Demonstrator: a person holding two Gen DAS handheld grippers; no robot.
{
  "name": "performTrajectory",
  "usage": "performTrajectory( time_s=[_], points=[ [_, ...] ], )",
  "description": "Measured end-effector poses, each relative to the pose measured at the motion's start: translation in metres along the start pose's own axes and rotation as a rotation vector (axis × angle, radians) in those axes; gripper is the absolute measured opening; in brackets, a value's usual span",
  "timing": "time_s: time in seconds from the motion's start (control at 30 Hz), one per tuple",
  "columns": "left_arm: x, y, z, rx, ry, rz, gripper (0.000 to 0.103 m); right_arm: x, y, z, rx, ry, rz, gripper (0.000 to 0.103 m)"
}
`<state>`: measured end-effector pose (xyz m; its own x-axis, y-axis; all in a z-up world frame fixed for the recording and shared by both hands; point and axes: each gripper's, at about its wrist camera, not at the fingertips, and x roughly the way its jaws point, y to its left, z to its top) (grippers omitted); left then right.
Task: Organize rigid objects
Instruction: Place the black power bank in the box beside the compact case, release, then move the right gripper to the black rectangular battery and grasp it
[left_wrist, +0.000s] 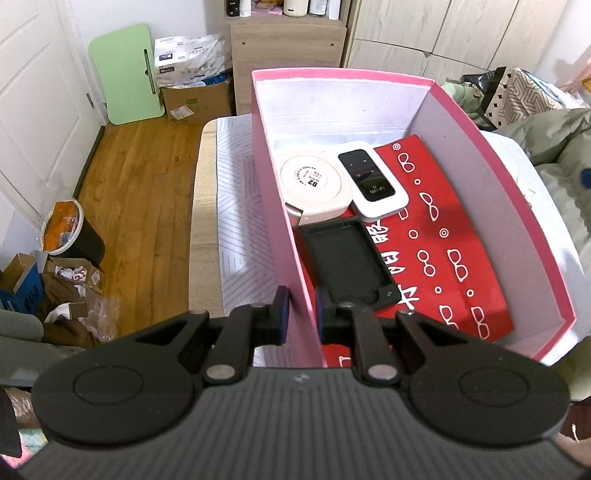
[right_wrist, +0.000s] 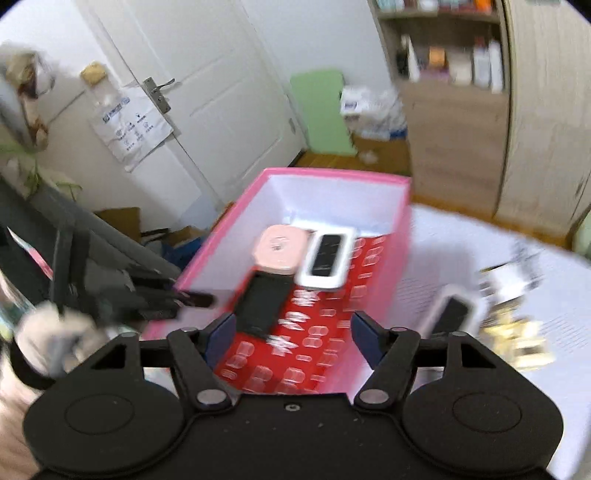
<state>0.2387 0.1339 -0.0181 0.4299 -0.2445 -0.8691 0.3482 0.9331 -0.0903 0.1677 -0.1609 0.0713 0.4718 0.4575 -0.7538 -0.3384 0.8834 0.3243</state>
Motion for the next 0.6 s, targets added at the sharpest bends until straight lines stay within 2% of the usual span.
performTrajectory(
  time_s=[0.07, 0.2, 0.43, 0.5, 0.6],
  points=[
    [0.0, -0.002, 0.001, 0.004, 0.003, 0.011, 0.013, -0.016, -0.01, -0.016, -0.044, -0.061, -0.094, 0.076],
    [0.001, -0.005, 0.001, 0.008, 0.006, 0.021, 0.013, -0.027, -0.041, -0.049, -0.069, -0.121, -0.232, 0.076],
    [0.001, -0.004, 0.001, -0.007, 0.011, 0.023, 0.013, -0.002, -0.095, -0.108, -0.156, -0.177, -0.386, 0.076],
    [0.002, -0.005, 0.001, -0.007, 0.01, 0.026, 0.013, 0.007, -0.107, -0.115, -0.181, -0.18, -0.401, 0.075],
    [0.001, -0.004, 0.001, -0.012, 0.01, 0.025, 0.013, 0.018, -0.126, -0.119, -0.166, -0.202, -0.352, 0.067]
  ],
)
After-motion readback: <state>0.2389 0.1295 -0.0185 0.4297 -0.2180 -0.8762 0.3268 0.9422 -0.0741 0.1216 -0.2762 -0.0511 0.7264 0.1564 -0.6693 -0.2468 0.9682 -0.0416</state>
